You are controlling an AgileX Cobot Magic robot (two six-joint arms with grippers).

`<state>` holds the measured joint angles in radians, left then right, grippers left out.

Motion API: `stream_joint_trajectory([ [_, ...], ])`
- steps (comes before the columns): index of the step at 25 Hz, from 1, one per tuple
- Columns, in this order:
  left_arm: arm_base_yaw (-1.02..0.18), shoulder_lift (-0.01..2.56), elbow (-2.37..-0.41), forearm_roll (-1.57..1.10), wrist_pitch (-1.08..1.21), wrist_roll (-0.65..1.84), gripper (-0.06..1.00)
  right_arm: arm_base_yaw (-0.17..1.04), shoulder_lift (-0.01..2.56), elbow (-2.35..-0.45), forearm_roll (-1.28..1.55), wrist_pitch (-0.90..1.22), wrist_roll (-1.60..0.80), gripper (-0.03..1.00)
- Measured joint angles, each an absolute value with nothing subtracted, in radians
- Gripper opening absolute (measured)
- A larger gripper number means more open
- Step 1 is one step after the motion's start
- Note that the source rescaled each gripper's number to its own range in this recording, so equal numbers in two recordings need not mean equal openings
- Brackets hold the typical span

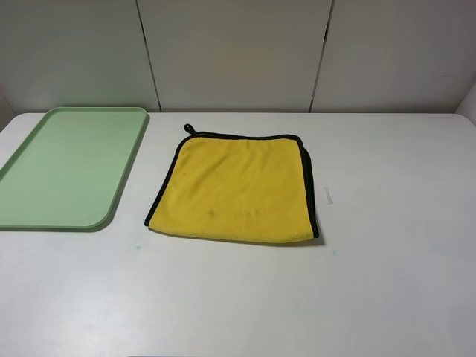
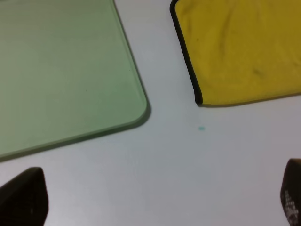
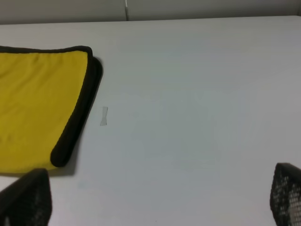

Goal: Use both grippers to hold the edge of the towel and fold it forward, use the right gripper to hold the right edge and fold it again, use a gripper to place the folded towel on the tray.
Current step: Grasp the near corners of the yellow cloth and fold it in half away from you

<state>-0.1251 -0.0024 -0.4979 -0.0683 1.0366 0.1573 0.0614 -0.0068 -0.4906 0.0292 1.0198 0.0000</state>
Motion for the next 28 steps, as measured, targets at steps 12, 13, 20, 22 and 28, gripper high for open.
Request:
stream_joint_trajectory([
  [12, -0.125, 0.144, -0.508, -0.045, 1.035, 0.218, 0.99, 0.061, 0.148, -0.556, 0.081, 1.027, -0.149, 1.0],
  [13, -0.125, 0.18, -0.51, -0.045, 1.031, 0.235, 0.98, 0.062, 0.181, -0.571, 0.083, 1.027, -0.168, 1.0],
  [20, -0.125, 0.421, -0.513, -0.045, 0.956, 0.376, 0.98, 0.065, 0.362, -0.646, 0.106, 1.026, -0.315, 1.0],
  [22, -0.125, 0.483, -0.513, -0.045, 0.92, 0.426, 0.98, 0.065, 0.403, -0.648, 0.108, 1.023, -0.368, 1.0],
  [28, -0.125, 0.652, -0.515, -0.045, 0.784, 0.523, 0.98, 0.065, 0.493, -0.648, 0.143, 1.005, -0.541, 1.0],
])
